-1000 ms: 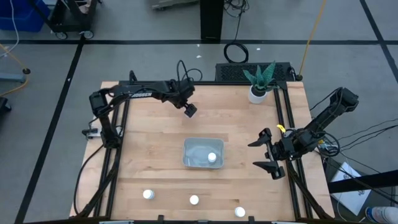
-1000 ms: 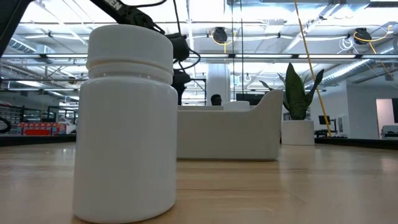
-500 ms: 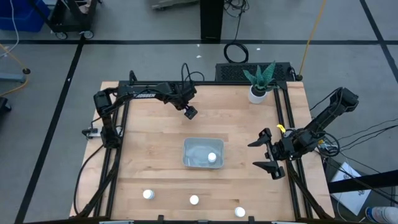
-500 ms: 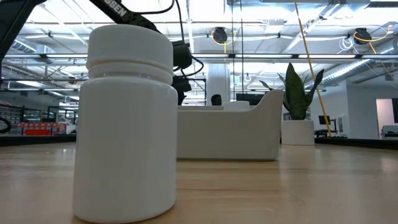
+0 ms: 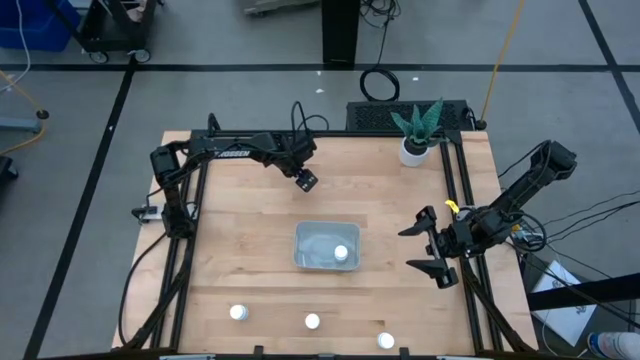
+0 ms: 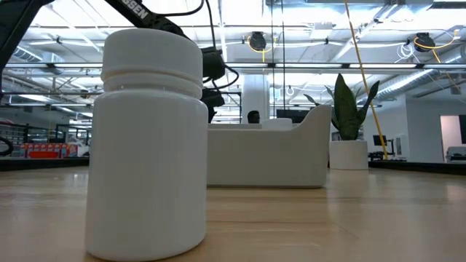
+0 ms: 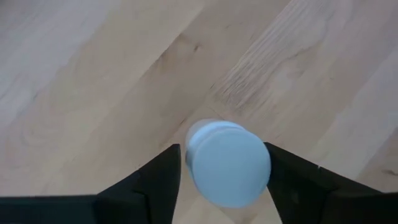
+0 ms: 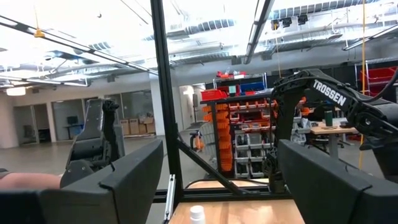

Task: Pick and place pill bottles into a basket
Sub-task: Put the pill bottle into the bin

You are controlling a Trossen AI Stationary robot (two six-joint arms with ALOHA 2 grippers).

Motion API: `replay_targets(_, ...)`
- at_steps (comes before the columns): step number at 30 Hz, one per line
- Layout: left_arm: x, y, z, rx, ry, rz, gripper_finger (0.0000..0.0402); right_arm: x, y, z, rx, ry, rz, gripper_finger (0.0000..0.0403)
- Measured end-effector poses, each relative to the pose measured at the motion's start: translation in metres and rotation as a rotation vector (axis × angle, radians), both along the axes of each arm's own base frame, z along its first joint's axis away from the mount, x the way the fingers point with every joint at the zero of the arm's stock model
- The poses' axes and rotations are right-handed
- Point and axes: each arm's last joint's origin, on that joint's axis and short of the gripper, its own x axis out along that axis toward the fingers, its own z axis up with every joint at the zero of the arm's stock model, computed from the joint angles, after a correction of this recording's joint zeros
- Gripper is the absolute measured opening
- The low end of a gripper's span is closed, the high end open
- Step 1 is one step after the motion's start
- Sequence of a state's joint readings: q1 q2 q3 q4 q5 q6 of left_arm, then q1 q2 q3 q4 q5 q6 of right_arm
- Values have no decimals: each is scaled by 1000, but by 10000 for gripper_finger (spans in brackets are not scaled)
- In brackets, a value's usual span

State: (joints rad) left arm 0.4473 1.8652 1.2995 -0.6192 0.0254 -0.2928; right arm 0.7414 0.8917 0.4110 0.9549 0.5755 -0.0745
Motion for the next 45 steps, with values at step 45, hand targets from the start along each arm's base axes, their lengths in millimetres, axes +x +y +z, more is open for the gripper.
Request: replay_targets(45, -36, -68, 120, 32, -330, -144, 173, 1, 0, -2, -2, 16, -1, 309)
